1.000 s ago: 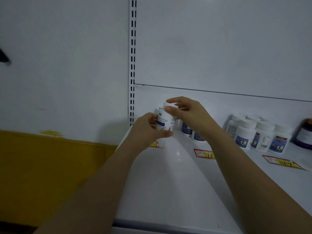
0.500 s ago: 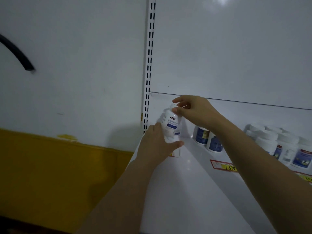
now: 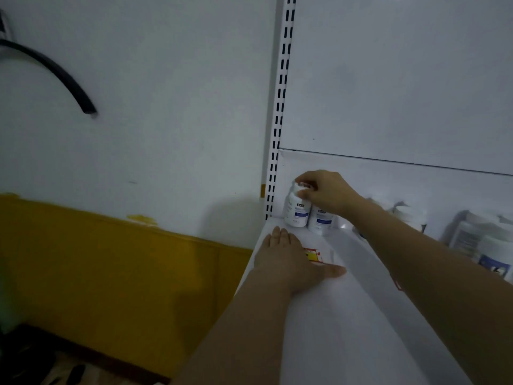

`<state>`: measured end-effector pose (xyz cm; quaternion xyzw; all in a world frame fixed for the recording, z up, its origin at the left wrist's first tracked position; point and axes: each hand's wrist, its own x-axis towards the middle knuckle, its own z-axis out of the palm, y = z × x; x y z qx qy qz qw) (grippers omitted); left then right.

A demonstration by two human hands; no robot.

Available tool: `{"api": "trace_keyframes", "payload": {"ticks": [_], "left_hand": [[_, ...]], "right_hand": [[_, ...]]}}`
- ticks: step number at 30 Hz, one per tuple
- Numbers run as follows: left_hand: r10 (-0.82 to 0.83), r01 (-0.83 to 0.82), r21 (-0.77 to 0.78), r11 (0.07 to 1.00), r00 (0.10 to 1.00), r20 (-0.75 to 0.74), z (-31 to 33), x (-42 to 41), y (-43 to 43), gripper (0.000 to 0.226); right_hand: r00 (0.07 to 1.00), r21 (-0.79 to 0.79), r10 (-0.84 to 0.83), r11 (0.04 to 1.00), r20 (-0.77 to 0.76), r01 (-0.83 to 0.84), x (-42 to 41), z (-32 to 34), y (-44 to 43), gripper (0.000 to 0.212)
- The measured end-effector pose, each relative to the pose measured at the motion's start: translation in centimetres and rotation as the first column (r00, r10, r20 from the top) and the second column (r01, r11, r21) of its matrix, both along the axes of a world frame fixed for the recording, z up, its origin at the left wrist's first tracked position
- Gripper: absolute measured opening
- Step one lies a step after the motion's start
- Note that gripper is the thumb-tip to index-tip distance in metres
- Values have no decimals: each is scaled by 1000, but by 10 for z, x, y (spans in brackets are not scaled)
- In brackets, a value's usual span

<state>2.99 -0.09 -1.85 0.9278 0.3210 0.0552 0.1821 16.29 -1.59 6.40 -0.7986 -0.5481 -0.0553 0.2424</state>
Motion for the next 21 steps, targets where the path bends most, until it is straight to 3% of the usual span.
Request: {"api": "trace_keyframes", "payload": {"ticks": [3,7,13,17,21], "left_hand": [[4,-4,-1,1000,1000,-6,-1,1,1,123],[6,-6,5,1000,1000,-13,-3,2,3,124],[-9,9,31,999,1000,4,-3,3,3,122],[-32,29,27,999,994,101,-8,6,10,128],[-98,77,161,984,987,124,1,8,3,124]], "right_hand": [[999,-21,-13,1000,38,14,2,-7,3,40],[978,-1,-68,998,198,69,5,-15,6,41],[983,-48,-59,997,175,68,2,-14,2,49],[981,97,-82,993,175,65,-1,5,-28,44],[964,139,-165,981,209,138,17,27,-81,33]]}}
